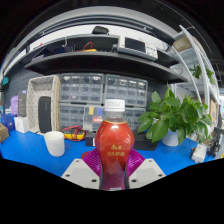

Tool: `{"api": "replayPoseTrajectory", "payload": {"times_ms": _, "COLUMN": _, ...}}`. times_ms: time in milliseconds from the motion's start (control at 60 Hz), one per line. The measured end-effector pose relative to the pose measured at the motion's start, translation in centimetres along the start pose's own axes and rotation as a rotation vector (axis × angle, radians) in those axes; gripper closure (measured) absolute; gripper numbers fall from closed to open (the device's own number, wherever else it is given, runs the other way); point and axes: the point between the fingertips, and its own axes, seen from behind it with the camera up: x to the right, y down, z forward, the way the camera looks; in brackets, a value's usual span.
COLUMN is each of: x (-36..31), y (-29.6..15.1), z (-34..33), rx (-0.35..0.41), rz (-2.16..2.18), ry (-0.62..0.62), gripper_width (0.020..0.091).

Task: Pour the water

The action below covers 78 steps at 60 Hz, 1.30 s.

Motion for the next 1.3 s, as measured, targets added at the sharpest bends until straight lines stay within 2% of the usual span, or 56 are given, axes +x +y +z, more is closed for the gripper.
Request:
{"api": "replayPoseTrajectory", "payload": {"times_ms": 250, "x": -0.9, "y": -0.5, "z": 0.6, "rx": -0.015, "rz": -0.124, "ry": -0.009, "gripper_width": 0.0814}}
{"api": "replayPoseTrajectory", "payload": {"times_ms": 450, "x": -2.0, "y": -2.4, "z": 5.3, "rx": -0.044, "rz": -0.574, "ry": -0.005, "gripper_width": 0.0815}}
{"api": "replayPoseTrajectory", "payload": {"times_ms": 700, "x": -6.2, "y": -7.9, "z": 10.3, "rx": 0.067, "rz": -1.249, "ry": 0.029, "gripper_width": 0.0815}}
{"api": "replayPoseTrajectory", "payload": {"times_ms": 950, "x": -10.7, "y": -8.3, "z": 12.3, "rx": 0.146, "rz": -1.819, "ry": 0.048, "gripper_width": 0.0816}}
{"api": "replayPoseTrajectory", "payload": {"times_ms": 1133, "x": -12.9, "y": -8.8, "z": 12.9, "rx": 0.245, "rz": -2.147, "ry": 0.096, "gripper_width": 0.0817}}
{"api": "replayPoseTrajectory", "payload": {"times_ms": 1200, "x": -13.3, "y": -9.0, "z": 13.0, "rx": 0.259, "rz": -2.206, "ry": 0.126, "gripper_width": 0.0817}}
{"api": "replayPoseTrajectory", "payload": {"times_ms": 1300, "x": -13.2, "y": -8.4, "z": 13.3, "rx": 0.234, "rz": -2.211, "ry": 0.115, "gripper_width": 0.0816}}
